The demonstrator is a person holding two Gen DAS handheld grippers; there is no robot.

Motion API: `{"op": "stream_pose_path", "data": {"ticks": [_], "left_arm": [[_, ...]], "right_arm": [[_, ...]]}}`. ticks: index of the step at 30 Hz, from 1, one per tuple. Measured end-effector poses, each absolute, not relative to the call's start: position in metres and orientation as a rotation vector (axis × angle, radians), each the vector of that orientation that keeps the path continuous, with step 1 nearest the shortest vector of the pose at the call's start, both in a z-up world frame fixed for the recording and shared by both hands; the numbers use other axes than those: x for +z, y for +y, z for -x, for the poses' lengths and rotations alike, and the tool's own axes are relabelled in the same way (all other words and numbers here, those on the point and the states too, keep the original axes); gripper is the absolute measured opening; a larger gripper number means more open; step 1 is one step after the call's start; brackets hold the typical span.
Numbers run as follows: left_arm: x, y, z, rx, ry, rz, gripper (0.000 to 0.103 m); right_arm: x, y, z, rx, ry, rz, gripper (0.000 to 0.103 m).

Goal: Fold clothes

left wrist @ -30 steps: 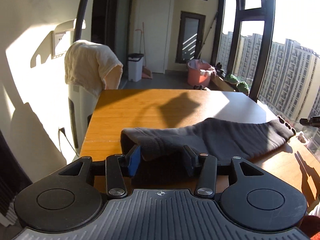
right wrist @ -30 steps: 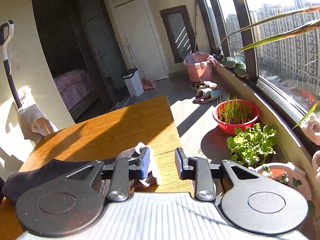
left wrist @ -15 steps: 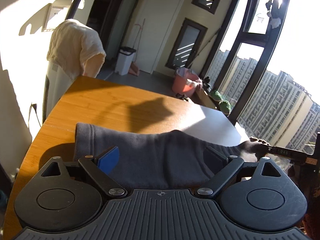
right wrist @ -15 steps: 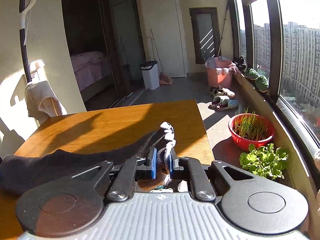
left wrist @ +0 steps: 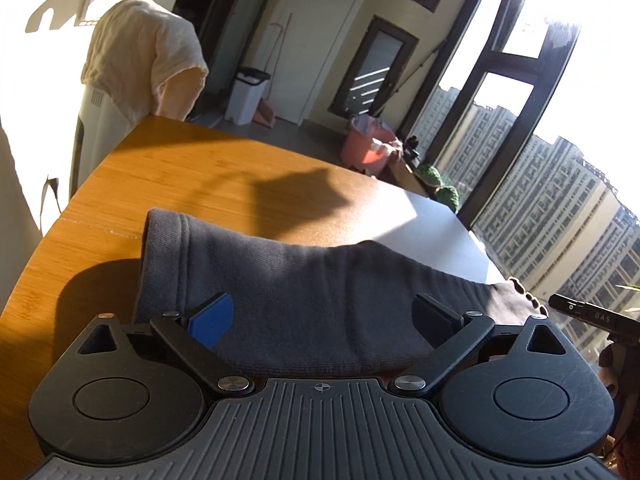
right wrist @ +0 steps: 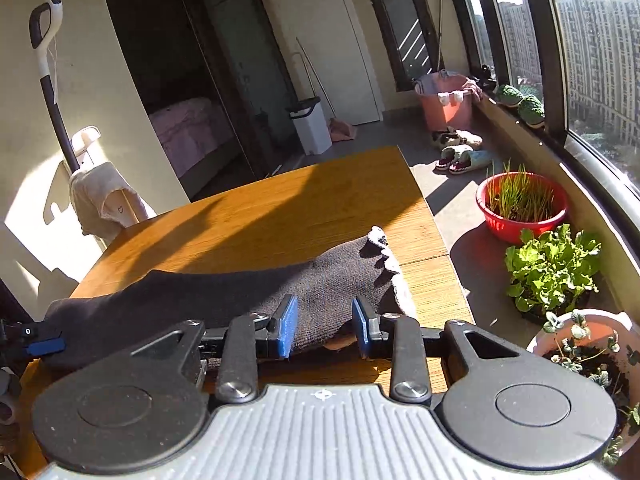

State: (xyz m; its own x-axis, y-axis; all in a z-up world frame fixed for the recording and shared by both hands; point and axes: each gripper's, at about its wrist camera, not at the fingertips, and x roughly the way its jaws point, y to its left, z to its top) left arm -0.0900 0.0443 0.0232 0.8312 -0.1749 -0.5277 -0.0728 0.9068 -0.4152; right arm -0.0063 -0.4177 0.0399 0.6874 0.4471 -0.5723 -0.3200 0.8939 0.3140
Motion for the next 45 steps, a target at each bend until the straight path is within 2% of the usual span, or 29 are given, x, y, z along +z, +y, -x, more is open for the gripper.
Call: {"op": "stream_pose_path", "data": {"ticks": [3,9,14,17,22,24,25,26,28,30,34,36,39,45], "left_arm": [[0.010,0.046,0.075,-0.036,0.641,0.461,0.101],[0.005,0.060,0.025,-0.017,0.650,0.393,0.103],[0.005,0.077,-0.023,0.036,0.653,0.404,0.103],[0.005,0.067,-0.025,0.057,0.663,0.345,0.103],[0.001,0.036,-0.011,0.107,0.665,0.128,0.103],[0.009,0.021,-0.004,0.116,0.642,0.104,0.103],[0.014,0.013,0.001,0.102,0.617,0.102,0.103],[0.021,0.004,0.005,0.083,0.588,0.095,0.103],[0.029,-0.021,0.010,0.057,0.546,0.063,0.103],[0.028,-0.048,0.006,0.060,0.551,-0.004,0.103],[0.007,-0.082,-0.017,0.116,0.667,-0.113,0.103],[0.003,-0.082,-0.020,0.140,0.646,-0.084,0.103],[-0.002,-0.081,-0.020,0.160,0.608,-0.102,0.103],[-0.007,-0.066,-0.026,0.167,0.670,-0.024,0.103]], "right_arm": [[0.033,-0.400,0.001,0.429,0.648,-0.113,0.030],[0.032,-0.374,-0.056,0.458,0.651,-0.103,0.029],[0.031,-0.366,-0.061,0.422,0.652,-0.120,0.029],[0.021,-0.377,-0.046,0.408,0.675,-0.127,0.034],[0.021,-0.401,-0.032,0.366,0.660,-0.195,0.036],[0.022,-0.405,-0.030,0.341,0.654,-0.210,0.042],[0.024,-0.399,-0.030,0.330,0.657,-0.181,0.051],[0.025,-0.394,-0.030,0.319,0.659,-0.151,0.068],[0.027,-0.380,-0.029,0.306,0.657,-0.091,0.093],[0.030,-0.363,-0.028,0.306,0.644,-0.026,0.102],[0.031,-0.317,-0.024,0.314,0.631,0.162,0.103],[0.025,-0.301,-0.029,0.329,0.667,0.230,0.103],[0.024,-0.292,-0.033,0.412,0.675,0.194,0.103],[0.019,-0.292,-0.037,0.482,0.679,0.164,0.103]]}}
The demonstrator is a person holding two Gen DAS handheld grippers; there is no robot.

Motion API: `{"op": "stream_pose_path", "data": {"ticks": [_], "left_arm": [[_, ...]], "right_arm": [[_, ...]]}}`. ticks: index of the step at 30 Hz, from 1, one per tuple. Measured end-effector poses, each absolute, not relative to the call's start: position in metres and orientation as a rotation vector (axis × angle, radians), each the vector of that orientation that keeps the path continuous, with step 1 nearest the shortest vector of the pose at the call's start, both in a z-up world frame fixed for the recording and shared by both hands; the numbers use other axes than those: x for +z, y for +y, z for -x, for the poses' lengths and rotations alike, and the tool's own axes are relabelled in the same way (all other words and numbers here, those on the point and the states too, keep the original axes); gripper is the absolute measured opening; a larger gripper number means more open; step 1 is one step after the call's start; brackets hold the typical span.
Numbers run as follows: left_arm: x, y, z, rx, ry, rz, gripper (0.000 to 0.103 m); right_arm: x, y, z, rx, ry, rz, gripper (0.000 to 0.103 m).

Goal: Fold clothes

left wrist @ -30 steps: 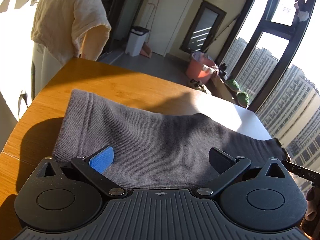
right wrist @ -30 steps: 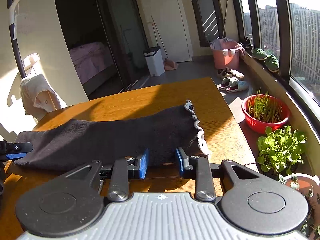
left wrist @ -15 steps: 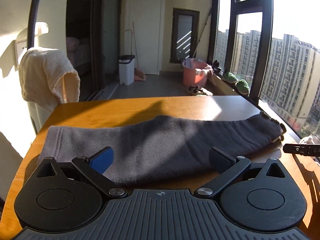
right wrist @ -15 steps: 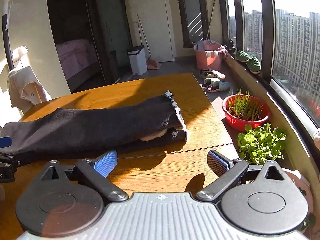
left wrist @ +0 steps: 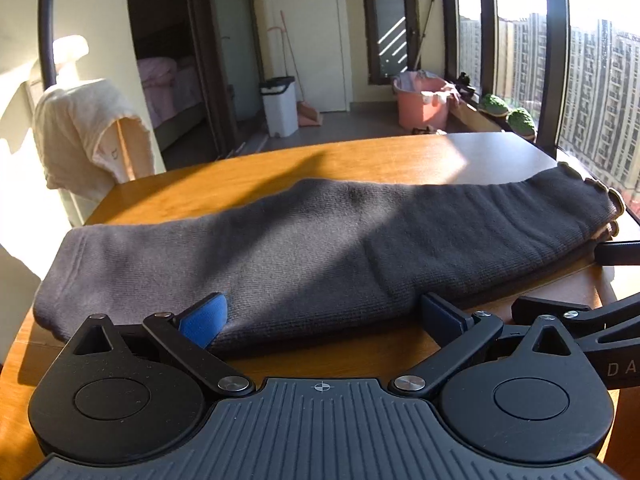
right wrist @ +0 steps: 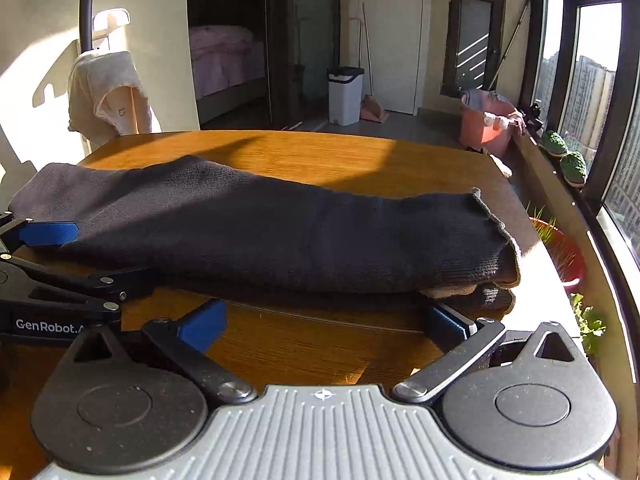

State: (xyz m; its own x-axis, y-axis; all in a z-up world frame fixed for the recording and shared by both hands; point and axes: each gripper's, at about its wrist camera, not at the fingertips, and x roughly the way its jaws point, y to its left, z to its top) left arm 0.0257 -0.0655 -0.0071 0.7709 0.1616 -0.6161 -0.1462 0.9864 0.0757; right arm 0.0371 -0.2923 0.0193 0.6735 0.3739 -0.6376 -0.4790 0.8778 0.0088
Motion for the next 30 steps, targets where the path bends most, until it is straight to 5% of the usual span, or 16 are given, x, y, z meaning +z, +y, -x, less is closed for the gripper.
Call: {"op": "stream_pose_path", "data": {"ticks": [30], "left_arm": [[-0.0077,-0.0684,-0.0215,0.172,0.680,-0.038,0.103]], "right_arm": [[0.0190,-0.2913,-0.0374,0.484,0.680,0.165,0.103]]}}
